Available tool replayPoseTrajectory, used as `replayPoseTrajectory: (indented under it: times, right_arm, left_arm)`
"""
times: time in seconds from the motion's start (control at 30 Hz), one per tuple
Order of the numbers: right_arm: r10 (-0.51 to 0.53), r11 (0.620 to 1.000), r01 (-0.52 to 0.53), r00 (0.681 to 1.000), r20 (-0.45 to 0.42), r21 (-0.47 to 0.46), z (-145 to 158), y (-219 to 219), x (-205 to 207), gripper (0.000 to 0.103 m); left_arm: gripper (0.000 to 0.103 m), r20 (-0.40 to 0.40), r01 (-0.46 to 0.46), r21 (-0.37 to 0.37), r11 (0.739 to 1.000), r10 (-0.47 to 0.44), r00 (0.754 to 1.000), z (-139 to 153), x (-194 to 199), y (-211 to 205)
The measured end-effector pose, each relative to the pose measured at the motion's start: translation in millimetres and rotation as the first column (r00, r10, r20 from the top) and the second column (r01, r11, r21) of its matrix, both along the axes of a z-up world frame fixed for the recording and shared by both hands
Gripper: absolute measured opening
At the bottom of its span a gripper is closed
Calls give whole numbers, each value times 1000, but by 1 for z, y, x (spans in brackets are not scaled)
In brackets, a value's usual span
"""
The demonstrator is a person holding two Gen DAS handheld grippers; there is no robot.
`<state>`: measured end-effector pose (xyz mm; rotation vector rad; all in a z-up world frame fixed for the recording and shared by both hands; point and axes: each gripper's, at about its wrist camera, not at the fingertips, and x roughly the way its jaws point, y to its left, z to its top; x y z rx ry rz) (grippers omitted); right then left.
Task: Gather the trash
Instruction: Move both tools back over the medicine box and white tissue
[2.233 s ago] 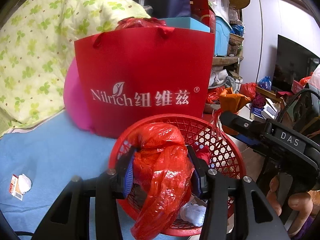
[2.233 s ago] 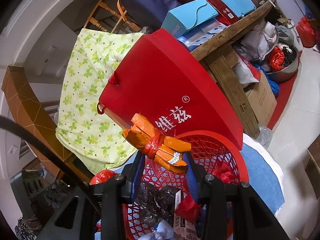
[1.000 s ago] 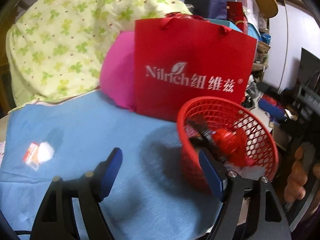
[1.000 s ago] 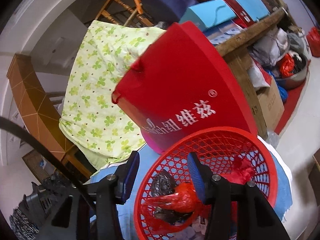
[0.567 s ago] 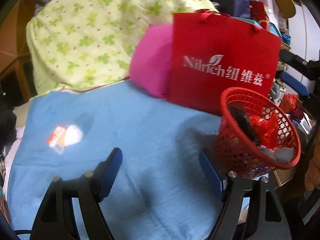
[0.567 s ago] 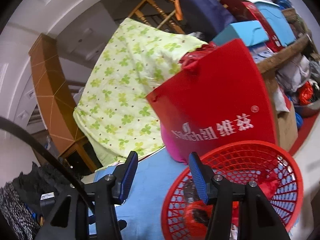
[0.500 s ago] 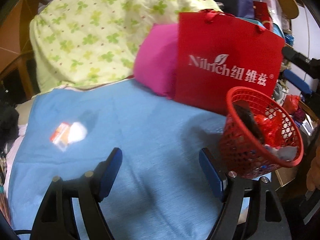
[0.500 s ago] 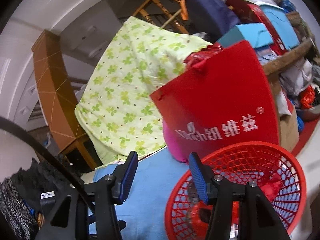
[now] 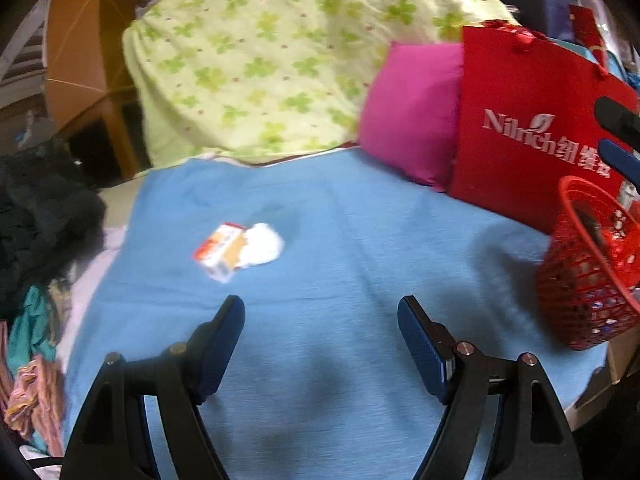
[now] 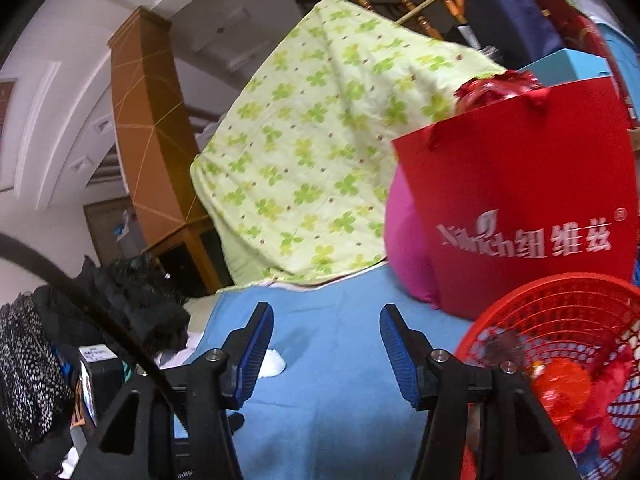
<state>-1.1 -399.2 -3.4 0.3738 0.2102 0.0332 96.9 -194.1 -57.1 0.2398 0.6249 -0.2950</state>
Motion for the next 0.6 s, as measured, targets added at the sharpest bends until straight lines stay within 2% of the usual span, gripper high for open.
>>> replayPoseTrajectory:
  times: [0.27, 0.6]
  right_arm:
    - [61, 998, -63, 994, -87, -16, -14, 30, 31, 61]
    - [100, 994, -106, 982, -159, -30, -29, 54, 57, 63]
  left_arm:
    - [79, 8, -46, 35, 998, 45, 999, -6, 7, 24]
    - [79, -15, -83, 44, 996, 83, 996, -19, 19, 46]
